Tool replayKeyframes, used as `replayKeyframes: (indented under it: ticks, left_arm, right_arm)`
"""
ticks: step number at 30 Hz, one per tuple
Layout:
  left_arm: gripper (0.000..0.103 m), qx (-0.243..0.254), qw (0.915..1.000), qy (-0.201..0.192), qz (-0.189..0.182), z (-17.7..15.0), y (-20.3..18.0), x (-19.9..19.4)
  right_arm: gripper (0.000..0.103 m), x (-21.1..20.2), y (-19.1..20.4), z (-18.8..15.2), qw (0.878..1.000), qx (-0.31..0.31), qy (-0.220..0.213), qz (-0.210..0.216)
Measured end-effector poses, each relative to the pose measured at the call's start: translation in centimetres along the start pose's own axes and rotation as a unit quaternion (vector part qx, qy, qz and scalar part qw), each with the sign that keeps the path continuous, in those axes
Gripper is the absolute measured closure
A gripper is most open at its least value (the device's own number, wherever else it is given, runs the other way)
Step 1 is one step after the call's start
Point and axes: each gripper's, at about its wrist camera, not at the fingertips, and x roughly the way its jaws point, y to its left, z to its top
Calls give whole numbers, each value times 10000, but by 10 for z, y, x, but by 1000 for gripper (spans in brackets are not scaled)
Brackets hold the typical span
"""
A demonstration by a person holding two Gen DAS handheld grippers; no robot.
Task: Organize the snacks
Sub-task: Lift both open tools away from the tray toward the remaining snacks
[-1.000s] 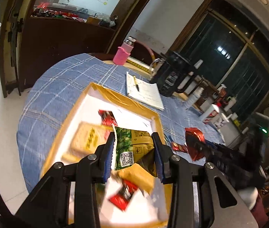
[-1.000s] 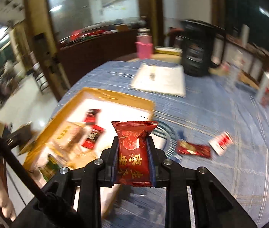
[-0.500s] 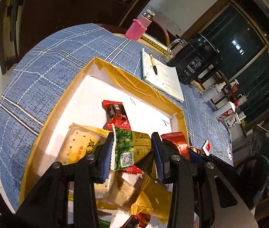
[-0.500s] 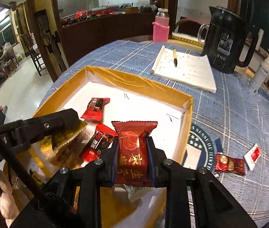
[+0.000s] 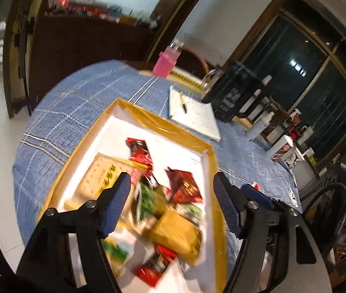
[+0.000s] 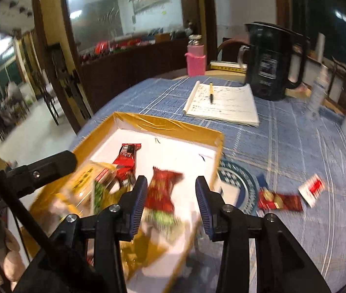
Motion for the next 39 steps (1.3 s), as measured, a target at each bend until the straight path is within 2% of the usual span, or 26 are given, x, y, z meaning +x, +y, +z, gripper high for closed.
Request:
replayKeyframes:
  ticks: [2, 5, 8, 9, 11, 13, 15, 18, 20, 22, 26, 39]
  left_arm:
    - [31, 62, 9999, -66, -69, -18, -16, -16]
    - [31, 299, 9995, -19, 117, -43, -42, -30]
    - [27, 566, 9961, -161, 662, -67, -68, -41]
    - [20, 654, 9936, -207, 894, -74, -77, -43]
    - [19, 923, 9869, -206, 1307, -88, -98, -42]
    - [19, 1230, 9806, -107, 1525, -101, -118, -39]
    - [19, 1441, 9781, -105, 1498, -113, -137, -39]
    - [19, 1714, 9700, -228, 1712, -125, -159, -39]
    - [19, 1771, 9678, -291, 1765, -129, -168, -40]
    - [19, 1815, 9667, -326, 1774, -133, -176, -40]
    - [19, 2081, 9590, -286, 1903, -140, -190, -35]
    - [19, 2314, 9528, -97, 1963, -152, -207, -23]
  right_arm:
    - [62, -26, -12, -13, 9994, 307, -143, 120]
    - [62, -60, -25, -34, 9976, 567, -387, 76]
    - [61, -95, -41, -60, 9941, 772, -739, -163]
    - [59, -107, -49, -71, 9916, 937, -854, -246]
    - [59, -120, -63, -85, 9877, 1176, -957, -391]
    - [59, -132, -76, -95, 9843, 1317, -1029, -574]
    - [59, -142, -88, -101, 9818, 1369, -1106, -719]
    - [58, -159, -104, -108, 9761, 1528, -1289, -848]
    - [58, -169, -113, -114, 9737, 1578, -1367, -915]
    - [58, -173, -119, -118, 9719, 1631, -1414, -937]
    - [58, -180, -135, -128, 9694, 1816, -1400, -882]
    - [57, -174, -150, -136, 9696, 1955, -1259, -762]
